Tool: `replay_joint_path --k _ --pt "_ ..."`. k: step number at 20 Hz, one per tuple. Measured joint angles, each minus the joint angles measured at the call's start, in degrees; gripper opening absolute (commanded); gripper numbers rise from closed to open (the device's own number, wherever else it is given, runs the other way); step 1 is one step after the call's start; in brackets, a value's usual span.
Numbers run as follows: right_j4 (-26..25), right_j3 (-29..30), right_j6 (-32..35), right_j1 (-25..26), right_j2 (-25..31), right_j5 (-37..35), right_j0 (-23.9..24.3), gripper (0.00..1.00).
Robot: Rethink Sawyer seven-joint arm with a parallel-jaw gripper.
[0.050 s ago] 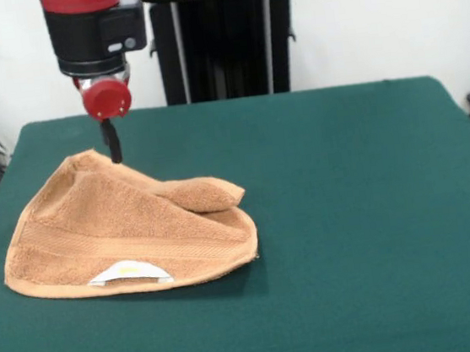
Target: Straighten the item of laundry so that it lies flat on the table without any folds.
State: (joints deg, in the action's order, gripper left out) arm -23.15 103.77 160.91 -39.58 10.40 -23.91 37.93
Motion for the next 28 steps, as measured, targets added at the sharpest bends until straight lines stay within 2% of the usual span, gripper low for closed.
replay_joint_path --k 19,28 --pt "0.17 -4.92 0.00 5.10 -5.25 0.00 -6.62 1.00" --pt "3.49 -6.97 0.00 6.65 -6.98 0.00 -9.63 1.00"
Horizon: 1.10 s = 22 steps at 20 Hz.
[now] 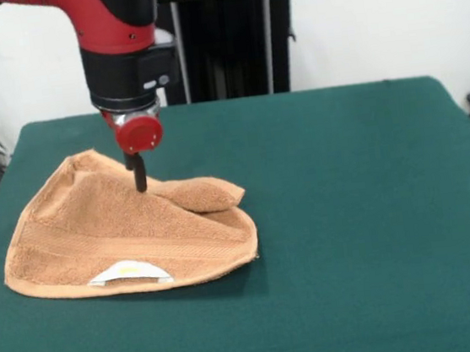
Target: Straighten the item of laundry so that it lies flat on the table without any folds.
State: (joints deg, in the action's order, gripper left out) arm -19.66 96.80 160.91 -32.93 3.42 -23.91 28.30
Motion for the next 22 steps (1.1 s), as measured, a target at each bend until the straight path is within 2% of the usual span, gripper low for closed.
replay_joint_path --k 13,22 --pt "6.28 -3.12 0.00 4.64 -0.72 0.36 -4.25 1.00" --pt "8.42 -5.55 0.01 8.06 -2.00 2.17 -6.61 1.00"
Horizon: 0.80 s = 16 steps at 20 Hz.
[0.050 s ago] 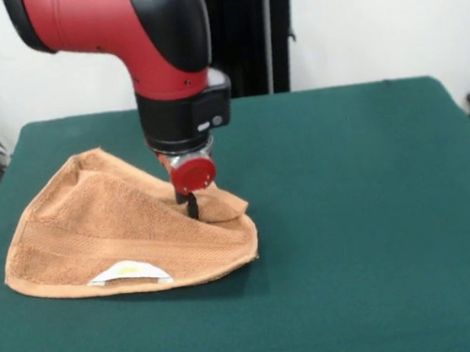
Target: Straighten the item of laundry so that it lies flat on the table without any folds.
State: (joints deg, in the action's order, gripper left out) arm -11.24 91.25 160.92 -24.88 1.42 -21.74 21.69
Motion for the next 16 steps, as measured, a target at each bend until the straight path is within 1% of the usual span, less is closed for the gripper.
replay_joint_path --k 4,12,16 --pt "0.30 -0.10 0.01 0.52 0.04 1.25 0.65 1.00" --pt "0.32 0.02 0.01 0.44 0.19 1.28 0.94 1.00" --pt "0.27 1.31 0.01 -0.42 0.56 2.06 1.79 1.00"
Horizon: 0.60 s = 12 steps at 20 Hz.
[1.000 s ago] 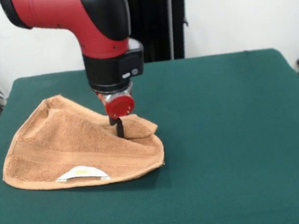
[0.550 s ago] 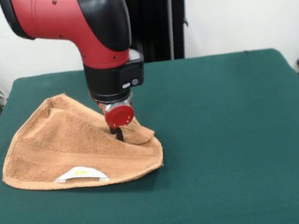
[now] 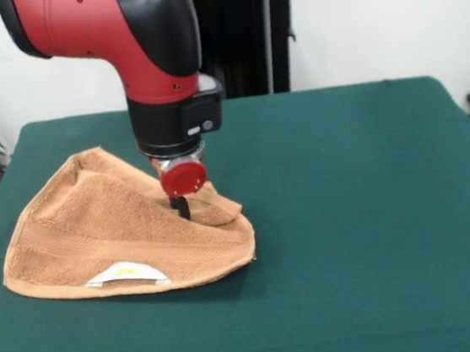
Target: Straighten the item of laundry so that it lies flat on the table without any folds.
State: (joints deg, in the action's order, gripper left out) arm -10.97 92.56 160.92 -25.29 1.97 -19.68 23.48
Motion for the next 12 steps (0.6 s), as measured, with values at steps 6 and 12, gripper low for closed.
replay_joint_path --k 6,12 --pt "-0.01 4.86 0.00 -2.81 1.12 2.29 3.71 1.00" --pt "-0.06 9.27 0.00 -5.49 0.60 2.66 4.20 1.00"
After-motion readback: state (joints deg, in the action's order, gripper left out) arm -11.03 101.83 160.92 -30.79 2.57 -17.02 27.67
